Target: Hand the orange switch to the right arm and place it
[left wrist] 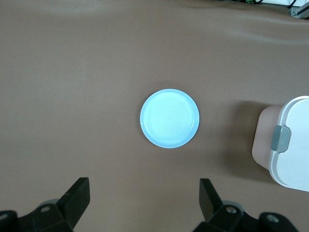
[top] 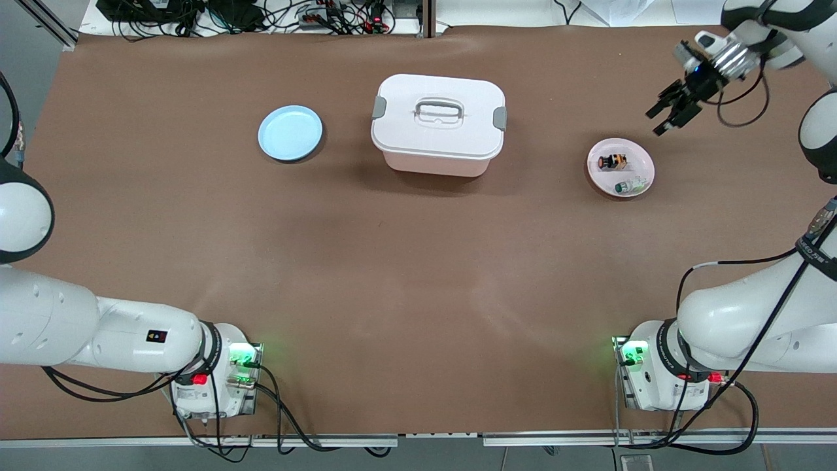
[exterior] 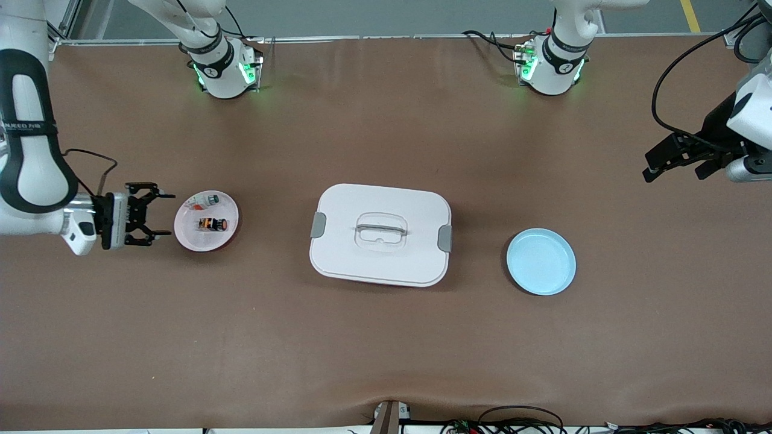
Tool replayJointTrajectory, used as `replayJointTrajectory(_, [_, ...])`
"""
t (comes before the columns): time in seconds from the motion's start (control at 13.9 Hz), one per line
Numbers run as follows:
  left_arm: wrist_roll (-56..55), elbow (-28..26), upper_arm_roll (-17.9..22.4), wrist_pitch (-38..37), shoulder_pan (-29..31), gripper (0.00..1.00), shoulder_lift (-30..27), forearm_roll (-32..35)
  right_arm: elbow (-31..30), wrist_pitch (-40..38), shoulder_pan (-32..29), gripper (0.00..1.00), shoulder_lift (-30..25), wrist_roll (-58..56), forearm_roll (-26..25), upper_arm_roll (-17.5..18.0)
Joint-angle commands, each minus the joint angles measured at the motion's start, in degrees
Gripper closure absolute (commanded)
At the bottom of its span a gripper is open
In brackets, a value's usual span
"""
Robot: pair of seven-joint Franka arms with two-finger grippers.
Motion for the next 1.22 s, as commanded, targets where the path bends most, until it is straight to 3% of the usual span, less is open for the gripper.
replayJointTrajectory(0.0, [1.2,-0.2,0.2,-0.7,-0.2,0.00,-0.7,1.2,5.2,-5.2,0.1,0.00,-1.6,13.3,-6.6,0.3])
replayJointTrajectory(0.5, [1.2,-0.3,0.2,-0.7,-0.1,0.00,-0.7,1.2,10.0,-9.4,4.9,0.00,-8.3,40.4,-18.1,0.4])
replayJointTrajectory(0.79, [1.3,-0.3,0.3,-0.7,-0.1,0.00,-0.7,1.2,11.0,-9.9,9.8,0.00,-11.7,59.6,-21.2,0.4])
replayJointTrajectory(0.94, [1.3,-0.3,0.2,-0.7,-0.1,0.00,-0.7,1.2,14.4,-11.0,10.7,0.00,-11.8,69.7,-21.5,0.4])
replayJointTrajectory(1.15, [1.2,-0.4,0.0,-0.7,-0.4,0.00,-0.7,1.3,17.6,-12.7,10.6,0.00,-11.6,76.6,-21.7,0.2])
